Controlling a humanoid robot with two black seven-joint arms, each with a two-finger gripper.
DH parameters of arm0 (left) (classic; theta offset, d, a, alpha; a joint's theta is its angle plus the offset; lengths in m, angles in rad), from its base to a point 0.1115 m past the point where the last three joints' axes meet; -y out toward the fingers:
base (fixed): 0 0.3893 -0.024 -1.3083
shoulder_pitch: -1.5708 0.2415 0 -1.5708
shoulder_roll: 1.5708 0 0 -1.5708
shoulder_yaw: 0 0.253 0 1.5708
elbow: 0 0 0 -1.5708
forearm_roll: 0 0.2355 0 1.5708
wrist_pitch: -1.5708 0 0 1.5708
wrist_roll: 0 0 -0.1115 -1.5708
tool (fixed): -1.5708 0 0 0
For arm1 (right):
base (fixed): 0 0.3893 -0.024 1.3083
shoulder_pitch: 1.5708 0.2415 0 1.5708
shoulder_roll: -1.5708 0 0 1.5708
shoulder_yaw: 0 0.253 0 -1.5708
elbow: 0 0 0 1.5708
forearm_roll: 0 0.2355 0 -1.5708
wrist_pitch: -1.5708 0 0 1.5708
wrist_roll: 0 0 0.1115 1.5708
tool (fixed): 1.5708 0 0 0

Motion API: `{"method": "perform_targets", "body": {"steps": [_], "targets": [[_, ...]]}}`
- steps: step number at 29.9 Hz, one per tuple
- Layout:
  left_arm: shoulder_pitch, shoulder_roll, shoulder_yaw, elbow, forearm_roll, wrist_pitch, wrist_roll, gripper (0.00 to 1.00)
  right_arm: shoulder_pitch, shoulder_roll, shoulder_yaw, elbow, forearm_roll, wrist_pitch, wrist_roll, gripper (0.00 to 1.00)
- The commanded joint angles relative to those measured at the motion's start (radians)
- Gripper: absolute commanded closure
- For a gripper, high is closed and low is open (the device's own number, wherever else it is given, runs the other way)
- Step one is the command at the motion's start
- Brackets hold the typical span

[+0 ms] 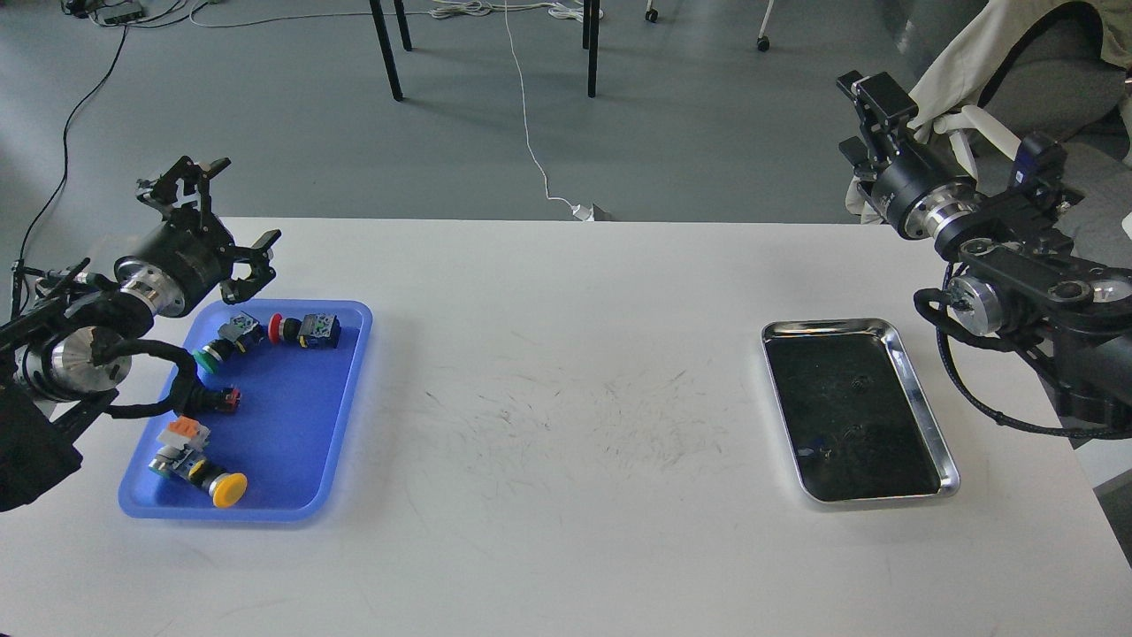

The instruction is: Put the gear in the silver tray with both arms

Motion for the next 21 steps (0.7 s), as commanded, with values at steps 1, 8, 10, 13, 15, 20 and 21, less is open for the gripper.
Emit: {"method": "perform_targets", "body": {"steps": [1, 8, 10, 13, 15, 20, 21], "targets": [[-0.003, 0.003, -0.001, -0.002, -0.003, -0.003, 0.001, 0.01, -0.021, 0.018, 0.030, -0.002, 0.000, 0.023, -0.001, 0.06], [-0.015, 0.005, -0.018, -0.003, -0.010, 0.006, 0.004, 0.01, -0.042, 0.047, 0.061, 0.000, 0.003, 0.030, 0.012, 0.01], [-0.015, 0.006, -0.024, -0.002, -0.012, 0.006, 0.004, 0.01, -0.050, 0.052, 0.070, 0.006, 0.006, 0.032, 0.010, 0.01], [-0.014, 0.005, -0.038, 0.000, -0.018, 0.010, 0.003, 0.01, -0.061, 0.058, 0.117, 0.012, 0.060, 0.032, -0.002, 0.01], [-0.014, 0.003, -0.050, 0.003, -0.019, 0.012, 0.003, 0.01, -0.070, 0.072, 0.139, 0.004, 0.147, 0.031, -0.004, 0.01], [-0.009, 0.000, -0.062, 0.001, -0.019, 0.029, 0.003, 0.01, -0.077, 0.093, 0.176, 0.021, 0.361, 0.020, -0.054, 0.01], [-0.009, 0.000, -0.062, 0.001, -0.019, 0.030, 0.003, 0.01, -0.090, 0.093, 0.205, 0.029, 0.394, 0.032, -0.060, 0.01]]}}
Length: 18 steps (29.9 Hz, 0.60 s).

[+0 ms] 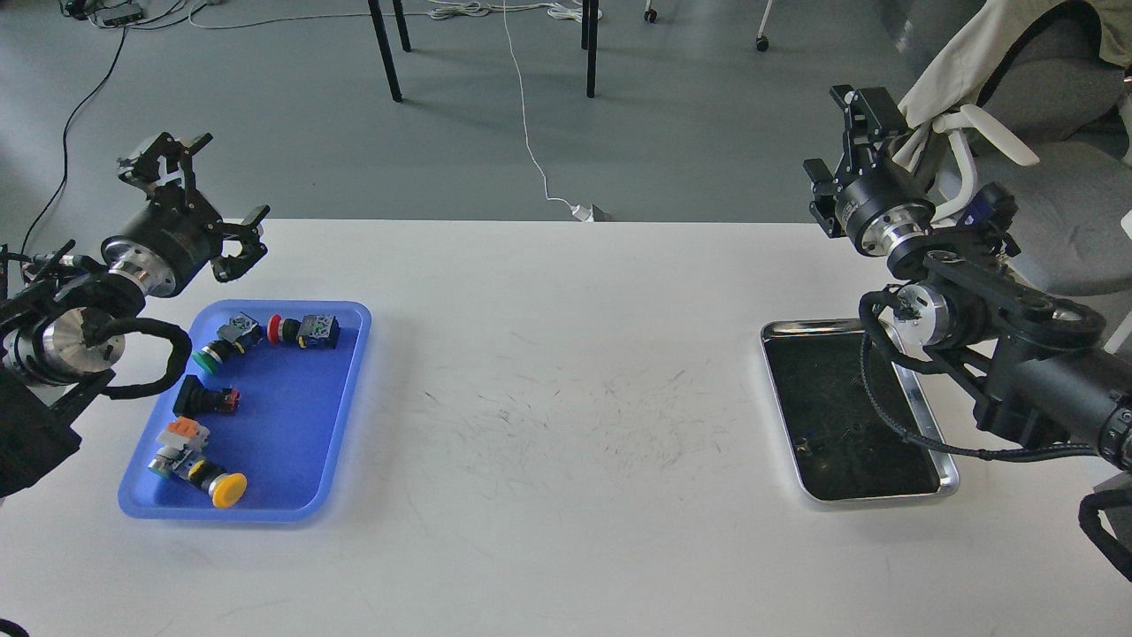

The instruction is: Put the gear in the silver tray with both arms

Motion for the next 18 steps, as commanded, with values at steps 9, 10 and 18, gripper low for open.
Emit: {"method": "perform_targets", "body": {"steps": [9, 10, 18], "targets": [[0.008, 0.001, -0.003, -0.002, 0.000, 0.007, 0.000, 0.01, -0.051, 0.008, 0.142, 0.039, 0.193, -0.004, -0.221, 0.01], [0.008, 0.001, -0.003, -0.002, 0.000, 0.007, 0.000, 0.01, -0.053, 0.011, 0.157, 0.041, 0.193, -0.004, -0.219, 0.01], [0.013, 0.006, -0.003, -0.002, -0.002, 0.007, 0.000, 0.01, -0.079, 0.037, 0.266, 0.065, 0.201, 0.007, -0.216, 0.01]]}}
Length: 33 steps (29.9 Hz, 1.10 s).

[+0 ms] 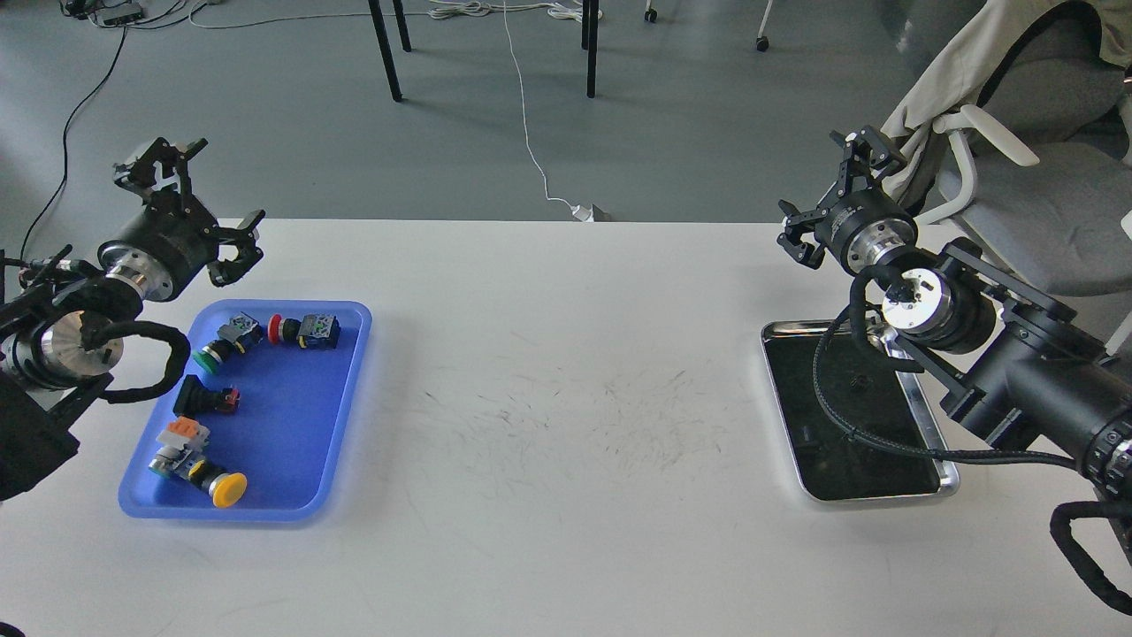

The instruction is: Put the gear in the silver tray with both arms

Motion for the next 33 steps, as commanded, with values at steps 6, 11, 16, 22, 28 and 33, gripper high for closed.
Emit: {"method": "perform_targets", "body": {"steps": [6, 11, 16, 22, 28, 33], "targets": [[0.008, 0.002, -0.001, 0.000, -0.001, 0.000, 0.000, 0.01, -0.023, 0.034, 0.049, 0.009, -0.004, 0.010, 0.028, 0.01], [0.008, 0.002, -0.001, 0.000, -0.004, 0.000, 0.000, 0.01, -0.038, 0.040, 0.049, 0.027, -0.005, 0.018, 0.033, 0.01], [0.007, 0.003, 0.000, 0.000, -0.004, 0.000, 0.000, 0.01, -0.064, -0.001, 0.052, 0.104, -0.007, 0.045, 0.033, 0.01], [0.007, 0.005, 0.002, 0.002, -0.003, -0.002, 0.000, 0.01, -0.073, -0.072, 0.037, 0.139, -0.007, 0.116, 0.031, 0.01], [0.007, 0.005, 0.006, 0.002, -0.003, -0.002, 0.000, 0.01, -0.069, -0.107, -0.028, 0.148, -0.031, 0.243, 0.030, 0.01], [0.008, 0.005, 0.008, 0.002, -0.003, -0.002, 0.000, 0.01, -0.064, -0.124, -0.037, 0.119, -0.034, 0.254, 0.033, 0.01]]}}
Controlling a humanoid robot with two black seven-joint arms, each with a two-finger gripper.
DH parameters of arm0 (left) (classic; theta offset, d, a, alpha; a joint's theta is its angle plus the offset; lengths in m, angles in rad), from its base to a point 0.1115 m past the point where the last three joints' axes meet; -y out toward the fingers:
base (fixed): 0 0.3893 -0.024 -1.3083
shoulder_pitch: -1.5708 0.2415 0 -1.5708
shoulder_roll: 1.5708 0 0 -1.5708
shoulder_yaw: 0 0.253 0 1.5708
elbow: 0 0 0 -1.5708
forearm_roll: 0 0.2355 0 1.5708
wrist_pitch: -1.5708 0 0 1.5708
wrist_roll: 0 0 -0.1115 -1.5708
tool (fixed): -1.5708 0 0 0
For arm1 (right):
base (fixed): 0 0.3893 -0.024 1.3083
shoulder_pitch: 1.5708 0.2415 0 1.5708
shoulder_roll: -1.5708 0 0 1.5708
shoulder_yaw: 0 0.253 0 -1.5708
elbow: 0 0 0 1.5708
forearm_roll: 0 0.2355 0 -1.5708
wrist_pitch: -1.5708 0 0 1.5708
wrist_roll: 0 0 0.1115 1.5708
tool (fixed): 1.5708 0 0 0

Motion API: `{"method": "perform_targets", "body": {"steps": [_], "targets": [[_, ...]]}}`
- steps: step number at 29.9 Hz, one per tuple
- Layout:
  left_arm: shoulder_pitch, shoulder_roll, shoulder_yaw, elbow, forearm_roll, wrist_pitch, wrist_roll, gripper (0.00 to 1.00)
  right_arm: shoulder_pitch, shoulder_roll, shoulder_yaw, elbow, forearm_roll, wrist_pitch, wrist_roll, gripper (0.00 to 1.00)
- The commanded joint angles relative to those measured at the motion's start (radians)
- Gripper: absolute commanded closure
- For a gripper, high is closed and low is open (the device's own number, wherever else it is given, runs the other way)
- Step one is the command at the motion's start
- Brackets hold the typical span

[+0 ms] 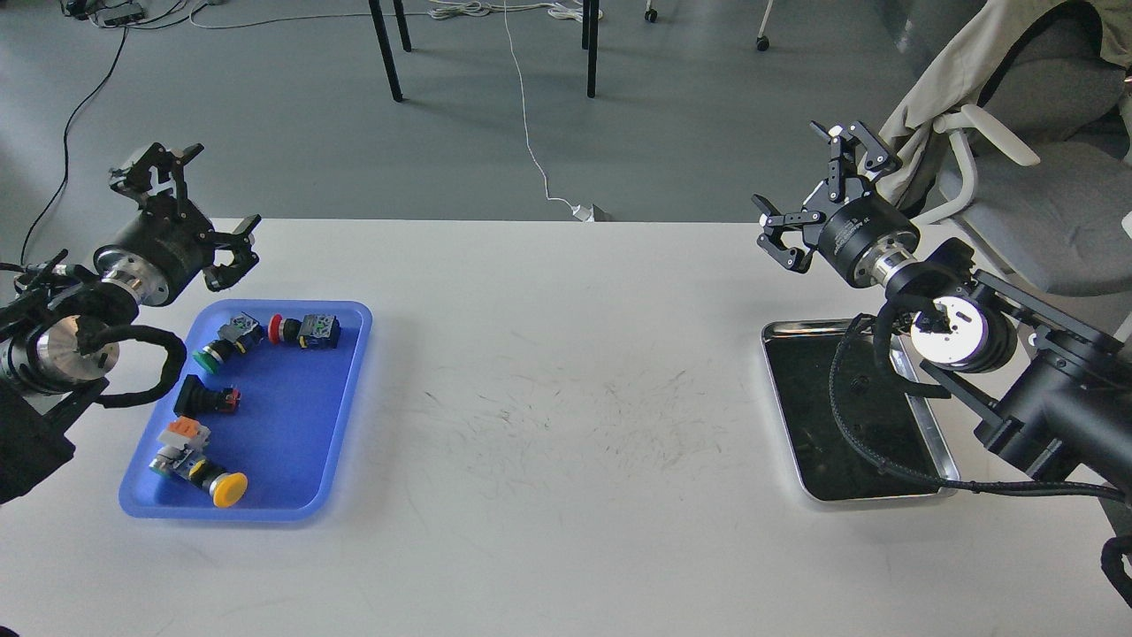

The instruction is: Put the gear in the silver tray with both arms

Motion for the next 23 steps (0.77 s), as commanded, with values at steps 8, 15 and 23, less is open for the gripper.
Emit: {"method": "perform_targets", "body": {"steps": [8, 15, 23], "targets": [[0.003, 0.001, 0.000, 0.001, 0.000, 0.000, -0.001, 0.01, -0.005, 0.009, 0.047, -0.050, -0.001, 0.002, 0.012, 0.01], [0.003, 0.004, -0.002, 0.001, 0.000, 0.000, 0.000, 0.01, -0.019, 0.044, 0.080, -0.053, -0.001, -0.013, 0.016, 0.01], [0.005, 0.012, -0.002, 0.001, 0.000, 0.000, -0.001, 0.01, -0.033, 0.046, 0.084, -0.052, -0.002, -0.016, 0.016, 0.01]]}}
